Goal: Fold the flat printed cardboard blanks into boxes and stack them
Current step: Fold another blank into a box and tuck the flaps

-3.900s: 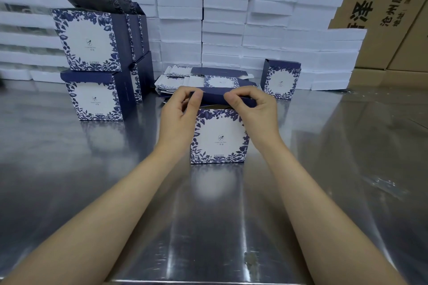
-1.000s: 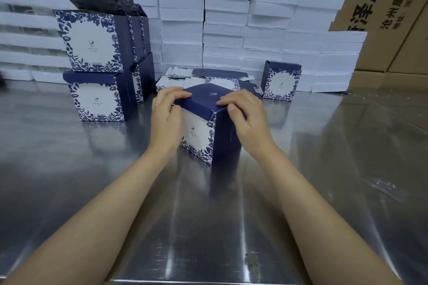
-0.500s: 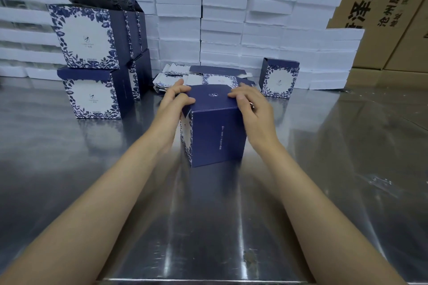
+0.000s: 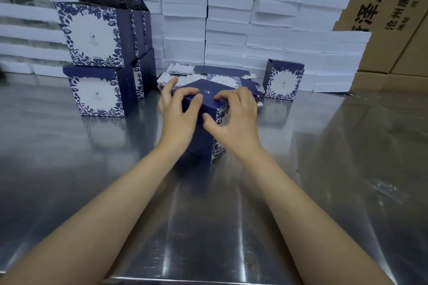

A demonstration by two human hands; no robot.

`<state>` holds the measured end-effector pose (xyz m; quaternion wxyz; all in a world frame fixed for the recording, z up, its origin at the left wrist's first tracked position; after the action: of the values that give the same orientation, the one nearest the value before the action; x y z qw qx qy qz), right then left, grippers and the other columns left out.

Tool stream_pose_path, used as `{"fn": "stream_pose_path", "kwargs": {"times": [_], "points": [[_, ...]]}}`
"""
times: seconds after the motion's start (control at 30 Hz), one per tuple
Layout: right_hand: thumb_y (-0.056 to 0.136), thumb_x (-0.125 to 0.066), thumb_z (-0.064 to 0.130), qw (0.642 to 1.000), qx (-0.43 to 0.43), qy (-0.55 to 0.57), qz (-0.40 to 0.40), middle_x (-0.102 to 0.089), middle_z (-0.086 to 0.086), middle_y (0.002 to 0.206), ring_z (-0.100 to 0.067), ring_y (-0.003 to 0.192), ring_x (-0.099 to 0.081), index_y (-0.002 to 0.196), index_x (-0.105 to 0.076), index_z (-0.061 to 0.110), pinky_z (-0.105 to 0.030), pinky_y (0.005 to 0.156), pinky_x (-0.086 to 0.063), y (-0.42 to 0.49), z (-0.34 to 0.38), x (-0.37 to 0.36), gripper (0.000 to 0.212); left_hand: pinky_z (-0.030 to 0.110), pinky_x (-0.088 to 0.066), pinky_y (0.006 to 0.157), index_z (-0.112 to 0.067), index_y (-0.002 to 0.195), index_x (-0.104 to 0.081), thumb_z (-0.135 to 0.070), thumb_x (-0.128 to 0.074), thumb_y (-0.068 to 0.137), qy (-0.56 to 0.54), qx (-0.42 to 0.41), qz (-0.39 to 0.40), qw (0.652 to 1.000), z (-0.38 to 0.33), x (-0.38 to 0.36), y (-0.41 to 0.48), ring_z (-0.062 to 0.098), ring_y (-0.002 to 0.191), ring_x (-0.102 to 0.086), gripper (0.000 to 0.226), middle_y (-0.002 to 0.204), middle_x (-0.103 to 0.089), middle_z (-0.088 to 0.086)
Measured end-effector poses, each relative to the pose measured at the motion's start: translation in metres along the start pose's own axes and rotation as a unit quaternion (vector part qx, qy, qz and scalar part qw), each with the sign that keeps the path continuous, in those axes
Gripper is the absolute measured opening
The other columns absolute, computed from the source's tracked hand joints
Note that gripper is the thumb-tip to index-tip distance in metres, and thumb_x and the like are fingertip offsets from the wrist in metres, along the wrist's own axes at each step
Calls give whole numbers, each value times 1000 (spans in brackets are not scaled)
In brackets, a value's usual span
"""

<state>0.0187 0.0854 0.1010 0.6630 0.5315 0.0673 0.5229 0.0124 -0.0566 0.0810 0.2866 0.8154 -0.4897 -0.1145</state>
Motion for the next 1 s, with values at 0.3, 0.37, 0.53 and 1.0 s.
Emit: {"fn": "stream_pose_path", "kwargs": {"times": [0.3,0.37,0.53,1.0], "points": [[87,-60,25,995,25,93,12,-46,5,94,17,98,-36,99,-70,16,-55,108,-22,2,-13,10,18,23,-17,113,-36,89,-66,-23,-45,101,-31,5,60,998,0,-6,0,-4,141,-16,28,155,-21,-17],[86,-61,27,996,25,90,3,-45,4,94,18,98,-36,99,-70,16,-55,108,-21,3,-12,8,19,31,-8,118,-30,99,-66,-28,-35,102,51,-96,60,992,-8,-9,-11,12,147,-6,31,153,-23,-15],[84,-63,26,996,29,76,-29,-46,5,93,12,94,-36,95,-71,17,-47,106,-23,2,-8,4,16,40,-35,107,-16,119,-62,-38,-40,99,95,-202,120,967,-16,-10,-18,11,126,-35,37,127,-49,-11],[83,-71,20,991,44,85,-89,-59,7,82,-13,89,-51,77,-72,11,-35,89,-32,6,-11,12,11,33,-41,96,-1,108,-68,2,-49,97,92,-184,165,965,-31,-7,-10,27,110,-51,22,110,-62,8]]}}
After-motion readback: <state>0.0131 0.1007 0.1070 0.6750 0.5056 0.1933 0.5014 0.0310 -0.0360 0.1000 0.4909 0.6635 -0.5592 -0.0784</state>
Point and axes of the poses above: each hand's wrist, its own y-axis towards the middle knuckle, its own x-axis out of the back of the hand, z = x × y, the point moved 6 cm from there along y, towards the middle knuckle
